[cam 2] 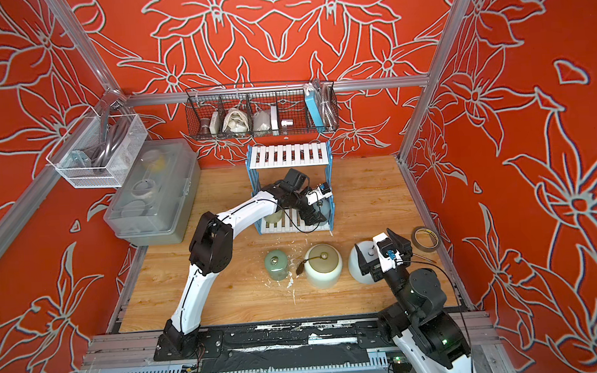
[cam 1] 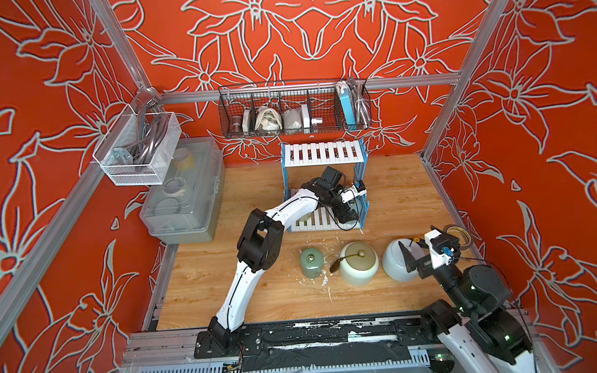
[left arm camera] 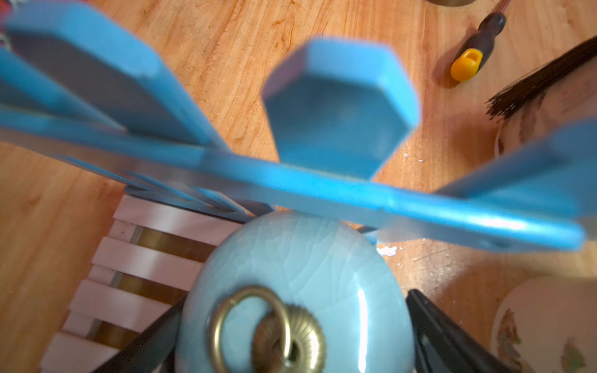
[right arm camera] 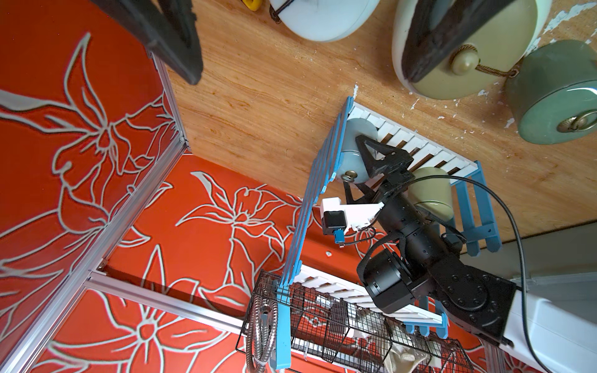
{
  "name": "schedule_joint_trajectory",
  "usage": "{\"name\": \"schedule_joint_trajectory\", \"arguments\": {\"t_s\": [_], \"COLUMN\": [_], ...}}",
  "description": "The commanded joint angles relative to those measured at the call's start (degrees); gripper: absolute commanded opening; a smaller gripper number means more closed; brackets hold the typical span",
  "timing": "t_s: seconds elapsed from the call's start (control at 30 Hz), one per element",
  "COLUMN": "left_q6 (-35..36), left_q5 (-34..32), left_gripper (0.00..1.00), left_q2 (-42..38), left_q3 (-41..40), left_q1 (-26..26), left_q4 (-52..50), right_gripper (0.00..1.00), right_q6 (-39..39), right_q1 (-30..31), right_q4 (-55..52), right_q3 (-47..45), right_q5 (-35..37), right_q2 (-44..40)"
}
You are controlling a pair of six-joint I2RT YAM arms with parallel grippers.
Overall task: Remove the tea canisters from the shelf
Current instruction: Pick up the tea canister from the shelf.
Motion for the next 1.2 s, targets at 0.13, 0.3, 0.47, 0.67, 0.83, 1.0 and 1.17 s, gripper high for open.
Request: {"name": "schedule_joint_trajectory", "arguments": {"t_s": [0.13,0.3,0.47,0.67,0.83,1.0,1.17], "left_q6": [0.6,0.6,0.3,0.4,0.1,-0.5,-0.3], "left_q5": [3.1,3.8,3.5,4.3,5.3,6.3,6.7], "left_gripper": [0.71,0.62,0.60,0.57,0.55,0.55,0.55], "left_q2": [0.2,-1.3,-3.8,-8.5,-12.0,-15.8,-20.7], "left_q3": [2.0,1.3,0.2,-2.0,-2.4,-3.8,-6.1], "left_q1": [-0.4,-0.2,0.3,1.2,2.1,2.6,2.8], "left_q4": [-3.1,-3.7,-3.8,-4.1,-5.0,-5.7,-6.7], "right_gripper": [0.99,0.99,0.99,0.99,1.00,1.00,0.99], "right_q6": [-0.7,-0.5,-0.5,-0.6,-0.9,-0.8,-0.8], "right_q1": [-0.9,-1.2,-1.4,-1.6,-1.7,-1.8,-1.8], "right_q4": [0.6,0.9,0.7,0.5,0.6,0.8,0.6], "right_q3": [-0.8,-0.9,-0.8,-0.8,-0.9,-1.1,-0.9], "right_q5": [-1.4,-1.2,-0.9,-1.3,-2.1,-1.6,-1.7], "right_q2": [-0.5,-0.8,-1.3,-1.4,-0.9,-1.2,-1.4]}}
